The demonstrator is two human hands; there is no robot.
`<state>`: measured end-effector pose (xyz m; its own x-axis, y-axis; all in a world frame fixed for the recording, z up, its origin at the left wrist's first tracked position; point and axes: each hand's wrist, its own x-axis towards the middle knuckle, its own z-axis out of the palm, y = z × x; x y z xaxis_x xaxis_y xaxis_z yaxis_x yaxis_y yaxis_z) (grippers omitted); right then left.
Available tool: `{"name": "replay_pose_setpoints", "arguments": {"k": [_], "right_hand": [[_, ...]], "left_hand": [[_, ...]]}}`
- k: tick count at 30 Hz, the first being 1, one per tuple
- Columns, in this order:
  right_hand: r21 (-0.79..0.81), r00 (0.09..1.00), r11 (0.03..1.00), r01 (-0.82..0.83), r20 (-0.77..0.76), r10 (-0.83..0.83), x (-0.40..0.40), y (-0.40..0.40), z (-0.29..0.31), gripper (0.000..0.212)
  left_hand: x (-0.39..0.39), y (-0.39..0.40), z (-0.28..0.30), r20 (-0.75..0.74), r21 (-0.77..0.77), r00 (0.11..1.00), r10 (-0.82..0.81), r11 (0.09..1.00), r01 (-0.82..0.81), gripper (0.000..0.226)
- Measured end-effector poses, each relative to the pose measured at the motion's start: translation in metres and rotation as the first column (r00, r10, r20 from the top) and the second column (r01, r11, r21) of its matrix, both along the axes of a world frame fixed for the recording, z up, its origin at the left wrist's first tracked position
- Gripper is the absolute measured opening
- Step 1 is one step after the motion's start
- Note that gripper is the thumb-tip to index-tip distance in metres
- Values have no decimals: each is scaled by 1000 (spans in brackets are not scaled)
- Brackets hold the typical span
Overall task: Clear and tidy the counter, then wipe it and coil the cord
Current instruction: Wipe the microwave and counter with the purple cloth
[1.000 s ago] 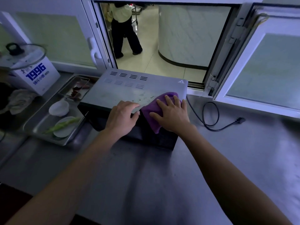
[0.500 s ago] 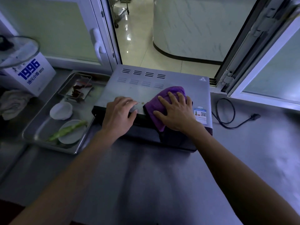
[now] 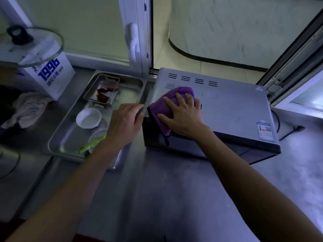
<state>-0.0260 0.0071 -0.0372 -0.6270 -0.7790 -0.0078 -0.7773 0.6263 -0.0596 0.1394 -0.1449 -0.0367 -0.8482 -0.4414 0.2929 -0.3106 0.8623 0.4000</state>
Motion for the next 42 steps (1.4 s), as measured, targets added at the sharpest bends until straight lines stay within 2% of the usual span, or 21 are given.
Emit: {"name": "replay_pose_setpoints", "arguments": {"k": [8,16,24,34,42], "right_hand": [[4,996,997,81,22,-81,3,-45,3,82],[16,984,986,164,66,-165,-18,-47,7,79],[20,959,962,271,79,-272,-50,46,8,79],[2,904,906,424,64,-423,-79,194,11,78],[-13,883,884,468,56,-466,-96,230,8,77]], "left_hand": [[7,-23,-14,21,81,1000,-2,997,1,36],[-9,-6,-6,-14,42,996,-86,995,86,33],[-35,40,12,39,-22,987,-158,987,159,34],[-104,154,17,144,-95,946,-290,948,305,37],[-143,196,17,224,-124,930,-290,939,322,40]]}}
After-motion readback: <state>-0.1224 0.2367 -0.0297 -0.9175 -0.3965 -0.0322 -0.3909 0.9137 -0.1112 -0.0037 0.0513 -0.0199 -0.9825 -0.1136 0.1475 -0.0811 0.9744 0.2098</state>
